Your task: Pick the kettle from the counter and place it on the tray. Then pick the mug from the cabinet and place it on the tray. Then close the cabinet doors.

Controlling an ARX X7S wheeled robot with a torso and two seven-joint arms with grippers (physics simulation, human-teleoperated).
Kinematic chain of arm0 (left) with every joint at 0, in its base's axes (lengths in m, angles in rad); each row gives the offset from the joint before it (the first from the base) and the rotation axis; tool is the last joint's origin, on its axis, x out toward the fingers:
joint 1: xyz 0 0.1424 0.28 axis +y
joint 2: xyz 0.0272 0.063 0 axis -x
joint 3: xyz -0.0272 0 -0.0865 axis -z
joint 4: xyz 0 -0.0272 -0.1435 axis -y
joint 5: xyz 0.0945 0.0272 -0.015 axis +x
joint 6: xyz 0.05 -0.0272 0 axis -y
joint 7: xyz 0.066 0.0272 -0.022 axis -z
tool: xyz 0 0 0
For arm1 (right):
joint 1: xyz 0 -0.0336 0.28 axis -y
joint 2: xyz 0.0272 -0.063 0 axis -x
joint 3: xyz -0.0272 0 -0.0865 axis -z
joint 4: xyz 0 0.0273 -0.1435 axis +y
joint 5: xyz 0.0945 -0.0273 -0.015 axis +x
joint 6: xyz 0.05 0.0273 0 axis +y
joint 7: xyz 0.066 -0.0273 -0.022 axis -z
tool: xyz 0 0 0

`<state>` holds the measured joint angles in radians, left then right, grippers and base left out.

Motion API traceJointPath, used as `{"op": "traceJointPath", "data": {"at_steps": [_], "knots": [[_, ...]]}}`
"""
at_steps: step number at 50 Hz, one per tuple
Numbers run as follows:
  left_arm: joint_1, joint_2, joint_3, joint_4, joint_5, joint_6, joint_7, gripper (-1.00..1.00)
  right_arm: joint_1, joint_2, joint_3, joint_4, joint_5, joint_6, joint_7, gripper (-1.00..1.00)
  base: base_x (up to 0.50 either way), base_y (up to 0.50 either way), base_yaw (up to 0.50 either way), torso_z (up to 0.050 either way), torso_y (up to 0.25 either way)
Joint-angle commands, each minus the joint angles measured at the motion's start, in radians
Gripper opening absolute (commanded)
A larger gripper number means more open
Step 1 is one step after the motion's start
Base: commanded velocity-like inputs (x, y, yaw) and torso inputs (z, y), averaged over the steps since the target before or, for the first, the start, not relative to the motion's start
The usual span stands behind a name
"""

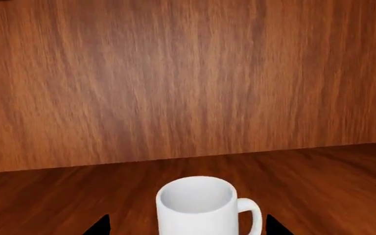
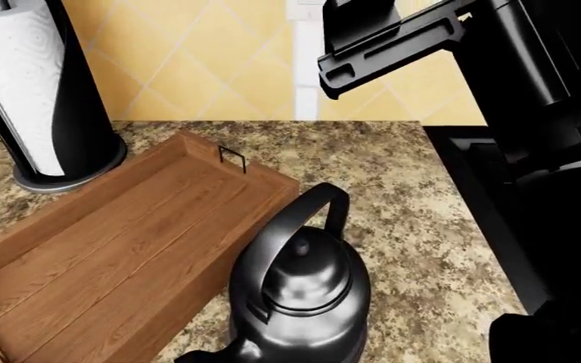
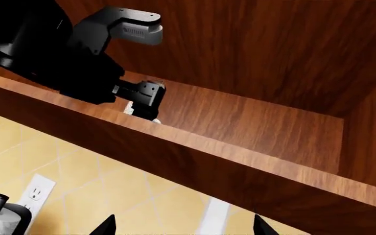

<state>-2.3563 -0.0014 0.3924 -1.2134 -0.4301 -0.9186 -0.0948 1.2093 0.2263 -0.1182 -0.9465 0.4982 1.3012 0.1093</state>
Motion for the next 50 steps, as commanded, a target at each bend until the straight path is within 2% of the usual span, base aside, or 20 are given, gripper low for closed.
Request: {"op": "traceJointPath", "data": {"at_steps": [1, 7, 16, 17, 22, 34, 37, 45, 50], "knots": [[0.000, 0.001, 0.203, -0.064, -0.235, 0.062, -0.029, 1.00, -0.015, 0.013, 0.013, -0.012, 0.015, 0.003, 0.007, 1.00, 0.00, 0.00, 0.00, 0.000, 0.000], [0.000, 0.001, 0.332, -0.079, -0.364, 0.085, -0.035, 1.00, -0.027, 0.021, 0.010, -0.003, 0.015, -0.019, 0.008, 1.00, 0.00, 0.00, 0.00, 0.000, 0.000], [0.000, 0.001, 0.431, -0.095, -0.473, 0.095, -0.050, 1.00, -0.044, 0.028, 0.007, 0.006, 0.015, -0.043, 0.012, 1.00, 0.00, 0.00, 0.00, 0.000, 0.000], [0.000, 0.001, 0.433, -0.095, -0.479, 0.095, -0.055, -1.00, -0.044, 0.029, 0.007, 0.005, 0.016, -0.043, 0.013, 1.00, 0.00, 0.00, 0.00, 0.000, 0.000], [0.001, 0.001, 0.436, -0.095, -0.488, 0.082, -0.059, -1.00, -0.044, 0.031, 0.007, 0.003, 0.019, -0.042, 0.020, 1.00, 0.00, 0.00, 0.00, 0.000, 0.000], [0.004, 0.001, 0.295, -0.095, -0.327, 0.049, -0.034, -1.00, -0.027, 0.022, 0.018, -0.018, 0.045, -0.005, 0.040, 1.00, 0.00, 0.00, 0.00, 0.000, 0.000], [0.001, 0.001, 0.257, -0.095, -0.275, 0.083, -0.020, -1.00, -0.025, 0.020, 0.020, -0.023, 0.052, 0.002, 0.045, 1.00, 0.00, 0.00, 0.00, 0.000, 0.000], [0.000, 0.001, -0.084, -0.010, 0.077, 0.250, -0.002, -1.00, -0.029, 0.024, 0.013, -0.016, 0.057, -0.009, 0.054, 1.00, 0.00, 0.00, 0.00, 0.000, 0.000], [0.000, 0.001, -0.128, 0.052, 0.138, 0.293, 0.003, -1.00, -0.030, 0.025, 0.008, -0.012, 0.060, -0.015, 0.059, 1.00, 0.00, 0.00, 0.00, 0.000, 0.000]]}}
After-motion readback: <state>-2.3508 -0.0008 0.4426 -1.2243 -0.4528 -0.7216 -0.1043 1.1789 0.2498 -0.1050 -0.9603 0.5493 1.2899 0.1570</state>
